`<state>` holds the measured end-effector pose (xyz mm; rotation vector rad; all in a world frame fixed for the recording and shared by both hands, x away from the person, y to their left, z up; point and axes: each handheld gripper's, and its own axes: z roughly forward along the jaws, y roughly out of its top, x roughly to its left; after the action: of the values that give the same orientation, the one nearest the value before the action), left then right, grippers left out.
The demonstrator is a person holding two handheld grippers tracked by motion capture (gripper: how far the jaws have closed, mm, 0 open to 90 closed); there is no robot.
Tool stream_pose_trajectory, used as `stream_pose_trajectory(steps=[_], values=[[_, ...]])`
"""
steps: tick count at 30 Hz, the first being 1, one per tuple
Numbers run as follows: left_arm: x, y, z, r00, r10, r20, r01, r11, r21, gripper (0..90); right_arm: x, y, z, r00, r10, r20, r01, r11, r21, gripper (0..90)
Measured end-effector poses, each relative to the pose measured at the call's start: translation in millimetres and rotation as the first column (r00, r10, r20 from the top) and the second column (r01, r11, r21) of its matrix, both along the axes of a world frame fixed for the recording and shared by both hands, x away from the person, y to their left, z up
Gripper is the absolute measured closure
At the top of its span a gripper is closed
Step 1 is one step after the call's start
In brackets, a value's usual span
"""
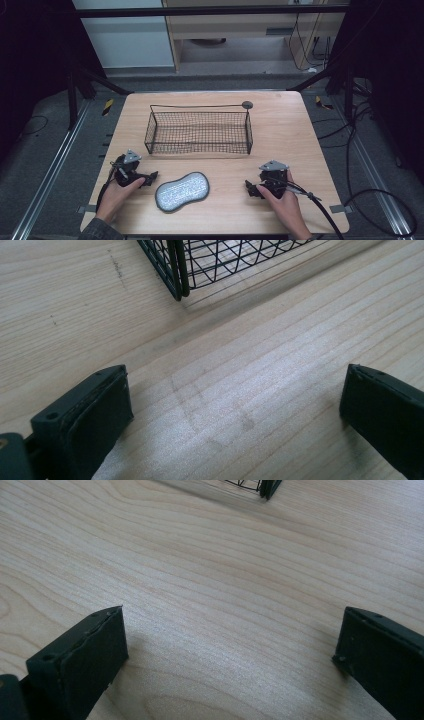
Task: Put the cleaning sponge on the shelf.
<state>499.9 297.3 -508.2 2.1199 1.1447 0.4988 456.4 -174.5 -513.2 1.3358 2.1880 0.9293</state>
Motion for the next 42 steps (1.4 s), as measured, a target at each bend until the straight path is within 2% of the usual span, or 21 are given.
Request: stream_pose_trajectory(steps=[3,7,12,18,21,22,24,25,26,29,31,36,37,39,42], values=[[-0.1,0.8,4.4,0.9999,0.009,0.007,-0.009,0.9999,0.014,3.6,0.0,0.0,0.0,1.0000,0.001,0.000,-0.001,1.000,0.000,0.4],[-4.5,-0.8,16.9,0.9997,0.006,0.026,-0.006,1.0000,0.002,3.3,0.0,-0.1,0.0,1.0000,0.002,0.000,-0.002,1.000,0.000,0.4],[-18.0,-12.5,28.9,0.9969,-0.073,0.031,0.071,0.9963,0.048,3.5,-0.4,-0.2,-0.1,1.0000,0.003,0.000,-0.003,1.000,0.000,0.4],[-31.5,-23.2,47.5,0.9898,-0.135,0.046,0.132,0.9897,0.056,3.7,-1.4,-0.3,0.0,1.0000,0.007,0.000,-0.007,1.000,-0.001,0.4],[-38.0,-29.3,55.2,0.9849,-0.172,0.023,0.171,0.9845,0.041,3.6,-1.4,-0.4,0.0,1.0000,0.008,0.000,-0.008,1.000,-0.001,0.4],[-42.0,-34.7,60.6,0.9817,-0.190,0.014,0.188,0.9803,0.059,3.3,-1.3,-0.4,0.0,1.0000,0.010,0.000,-0.010,1.000,-0.001,0.4],[-43.5,-37.6,63.8,0.9804,-0.197,0.007,0.196,0.9779,0.073,3.2,-1.3,-0.4,0.0,1.0000,0.010,0.000,-0.010,1.000,-0.001,0.4],[-45.3,-44.2,68.6,0.9762,-0.217,-0.011,0.217,0.9733,0.076,3.1,-1.3,-0.4,0.0,1.0000,0.009,0.000,-0.009,1.000,-0.001,0.4],[-45.3,-44.2,68.6,0.9762,-0.217,-0.011,0.217,0.9733,0.076,2.9,-1.3,-0.4,0.0,1.0000,0.009,0.000,-0.009,1.000,-0.001,0.4],[-47.3,-55.5,71.6,0.9663,-0.254,-0.039,0.257,0.9564,0.138,3.3,-1.4,-0.8,0.0,0.9999,0.014,0.000,-0.014,1.000,0.000,0.4],[-47.6,-61.7,71.5,0.9605,-0.272,-0.058,0.278,0.9465,0.163,3.2,-1.6,-1.2,0.0,0.9999,0.017,0.000,-0.017,1.000,0.000,0.4],[-47.2,-74.0,73.4,0.9426,-0.319,-0.097,0.333,0.9219,0.198,3.3,-1.7,-1.2,-0.1,0.9999,0.016,0.000,-0.016,1.000,-0.001,0.4],[-46.6,-76.0,74.3,0.9361,-0.334,-0.110,0.351,0.9125,0.211,3.3,-1.7,-1.2,0.0,0.9999,0.016,0.000,-0.016,1.000,-0.001,0.4],[-45.8,-80.7,75.9,0.9321,-0.340,-0.125,0.361,0.9030,0.233,4.1,-1.8,-1.1,-0.1,0.9999,0.016,0.001,-0.016,1.000,-0.001,0.5],[-44.3,-87.5,76.9,0.9186,-0.362,-0.158,0.393,0.8822,0.260,4.5,-1.8,-1.3,-0.1,0.9998,0.018,0.002,-0.018,1.000,-0.002,0.5]])
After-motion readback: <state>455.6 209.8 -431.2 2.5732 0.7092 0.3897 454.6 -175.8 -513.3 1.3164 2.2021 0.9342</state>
